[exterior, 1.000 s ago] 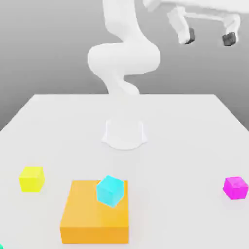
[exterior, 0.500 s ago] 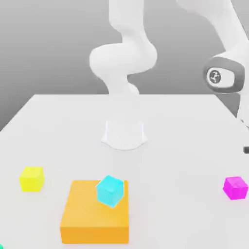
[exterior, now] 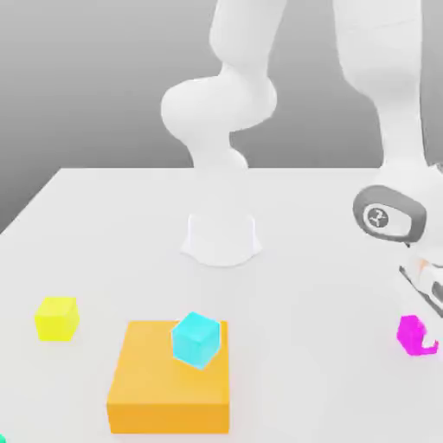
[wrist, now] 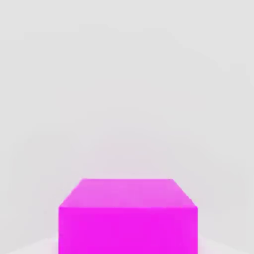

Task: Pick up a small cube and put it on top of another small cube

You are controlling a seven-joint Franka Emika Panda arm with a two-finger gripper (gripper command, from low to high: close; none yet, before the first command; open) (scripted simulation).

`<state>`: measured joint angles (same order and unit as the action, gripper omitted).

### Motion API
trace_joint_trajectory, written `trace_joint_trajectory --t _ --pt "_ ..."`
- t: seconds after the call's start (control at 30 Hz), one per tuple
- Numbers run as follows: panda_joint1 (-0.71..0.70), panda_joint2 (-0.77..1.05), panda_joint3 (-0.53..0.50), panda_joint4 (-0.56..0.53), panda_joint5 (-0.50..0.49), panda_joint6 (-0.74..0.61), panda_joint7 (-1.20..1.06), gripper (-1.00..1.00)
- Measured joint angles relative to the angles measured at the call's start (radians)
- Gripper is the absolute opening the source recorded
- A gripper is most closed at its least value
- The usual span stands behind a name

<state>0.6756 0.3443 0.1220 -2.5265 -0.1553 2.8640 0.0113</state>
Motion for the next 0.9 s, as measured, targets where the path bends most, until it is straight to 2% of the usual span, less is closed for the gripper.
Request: trace_joint_trajectory --t 0.13,0.23,0.37,0.6,0.8,0.83,0.9 --pt "-0.039 -0.138 0.024 -0.031 0.064 -0.105 -0.052 -1.0" --pt "-0.127 -0.241 -0.047 -0.062 0.089 -0.171 -0.1 -1.0" --pt "-0.339 -0.372 -0.133 -0.104 0.096 -0.254 -0.149 -1.0" --pt "-0.538 -0.583 -0.302 -0.181 0.078 -0.392 -0.213 -1.0" --pt "-0.555 -0.446 -0.34 -0.219 0.117 -0.221 -0.253 -1.0" --pt "-0.554 -0.428 -0.341 -0.222 0.12 -0.199 -0.256 1.0" --pt "-0.554 -0.428 -0.341 -0.222 0.12 -0.199 -0.256 1.0"
